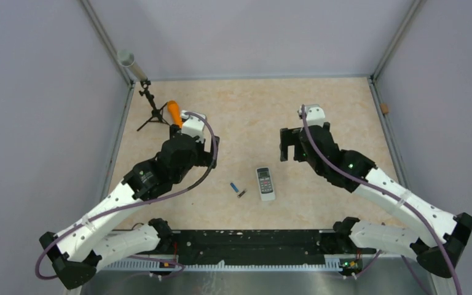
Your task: Load the batteries into the remote control
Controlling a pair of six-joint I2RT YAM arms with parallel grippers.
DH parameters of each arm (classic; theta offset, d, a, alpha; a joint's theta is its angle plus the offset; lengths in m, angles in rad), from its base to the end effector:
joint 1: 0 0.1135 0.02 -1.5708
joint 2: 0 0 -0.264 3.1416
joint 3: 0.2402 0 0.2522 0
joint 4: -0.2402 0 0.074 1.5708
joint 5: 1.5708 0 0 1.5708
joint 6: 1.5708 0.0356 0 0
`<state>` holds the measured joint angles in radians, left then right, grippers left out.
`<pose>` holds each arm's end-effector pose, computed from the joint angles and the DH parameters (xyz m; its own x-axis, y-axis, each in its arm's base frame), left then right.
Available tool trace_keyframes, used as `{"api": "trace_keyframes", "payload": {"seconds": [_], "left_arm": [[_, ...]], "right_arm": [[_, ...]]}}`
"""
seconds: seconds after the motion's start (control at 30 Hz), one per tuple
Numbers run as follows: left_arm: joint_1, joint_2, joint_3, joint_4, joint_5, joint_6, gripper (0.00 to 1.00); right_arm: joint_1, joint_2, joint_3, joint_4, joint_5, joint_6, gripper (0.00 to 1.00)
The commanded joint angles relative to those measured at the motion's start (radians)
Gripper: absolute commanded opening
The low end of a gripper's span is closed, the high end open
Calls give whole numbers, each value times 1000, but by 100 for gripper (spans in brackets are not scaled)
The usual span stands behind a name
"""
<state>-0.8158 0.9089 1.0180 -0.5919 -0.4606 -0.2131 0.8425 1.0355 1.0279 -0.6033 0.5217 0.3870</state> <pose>0.1407 -0.1264 0.3589 -0.3919 0.1400 -0.9093 0.3067 0.9517 0.0144 0.1574 0.1499 0.3386 -0.4952 -0.0636 -0.8664 -0.2035 0.9781 0.0444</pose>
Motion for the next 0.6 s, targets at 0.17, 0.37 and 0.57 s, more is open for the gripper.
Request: {"api": "trace_keyframes", "payload": {"seconds": [0.17,0.37,0.57], "left_arm": [[27,-22,-71,73,72,32,99],[27,-45,-84,68,67,36,99],[27,-46,-77,59,49,35,99]], "right_arm": [[3,-31,-9,-50,-41,19,99],[3,-44,-59,-9,-106,18,98],[3,6,-94,32,-203,50,96]]}}
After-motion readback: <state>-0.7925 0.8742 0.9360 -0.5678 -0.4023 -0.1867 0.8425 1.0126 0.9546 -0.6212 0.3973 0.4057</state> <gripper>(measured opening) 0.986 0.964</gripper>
